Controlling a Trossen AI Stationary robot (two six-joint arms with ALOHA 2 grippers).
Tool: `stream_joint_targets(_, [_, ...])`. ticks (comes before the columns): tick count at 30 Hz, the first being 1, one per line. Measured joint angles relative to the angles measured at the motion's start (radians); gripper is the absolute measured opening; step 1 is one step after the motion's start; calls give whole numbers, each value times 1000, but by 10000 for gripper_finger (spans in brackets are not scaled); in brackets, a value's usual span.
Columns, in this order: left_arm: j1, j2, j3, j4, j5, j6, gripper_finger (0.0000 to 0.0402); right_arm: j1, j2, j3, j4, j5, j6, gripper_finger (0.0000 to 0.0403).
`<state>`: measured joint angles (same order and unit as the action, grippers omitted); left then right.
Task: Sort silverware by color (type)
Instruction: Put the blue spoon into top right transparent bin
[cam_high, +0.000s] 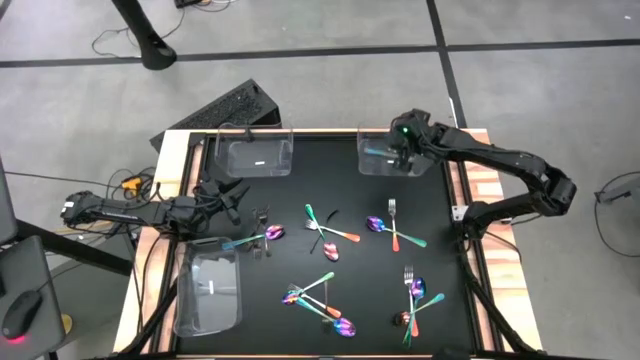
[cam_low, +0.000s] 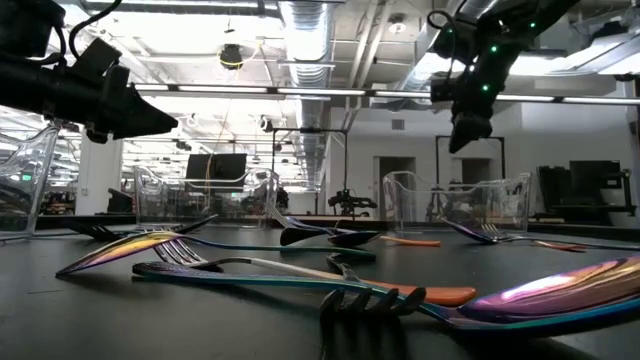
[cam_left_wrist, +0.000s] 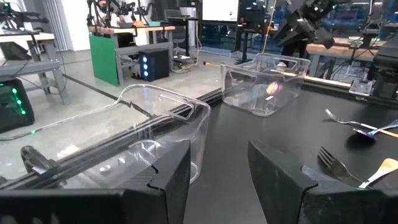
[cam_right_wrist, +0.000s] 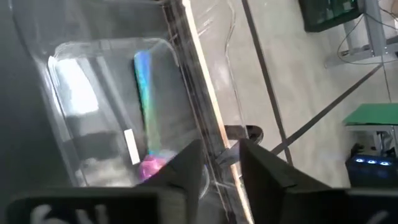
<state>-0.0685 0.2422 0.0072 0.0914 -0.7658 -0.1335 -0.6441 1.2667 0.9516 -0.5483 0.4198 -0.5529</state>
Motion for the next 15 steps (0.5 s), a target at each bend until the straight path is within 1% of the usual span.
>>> stream_joint_targets(2, [0,0,0,0,0,0,151,7,0,0,12,0,30,168])
stream_joint_targets(4, [0,0,0,0,0,-1,151,17,0,0,12,-4,144,192])
stream_joint_targets(5, [0,0,0,0,0,-2,151,21,0,0,11,-25,228,201])
stream_joint_targets(6, [0,0,0,0,0,-2,151,24,0,0,7,-70,321,208])
stream_joint_targets(7, [0,0,0,0,0,-2,151,26,0,0,1,-136,416,213])
stream_joint_targets(9, [0,0,0,0,-1,-2,151,30,0,0,-16,-286,576,217])
stream_joint_targets(10, [0,0,0,0,-1,-2,151,37,0,0,-34,-355,626,217])
stream_joint_targets(11, [0,0,0,-1,-1,-3,151,53,-1,0,-57,-402,667,215])
stream_joint_targets(13, [0,0,0,-5,-1,-3,151,109,-1,0,-127,-421,736,206])
stream_joint_targets(15, [0,0,0,-6,-1,-9,151,197,-1,-12,-179,-391,788,192])
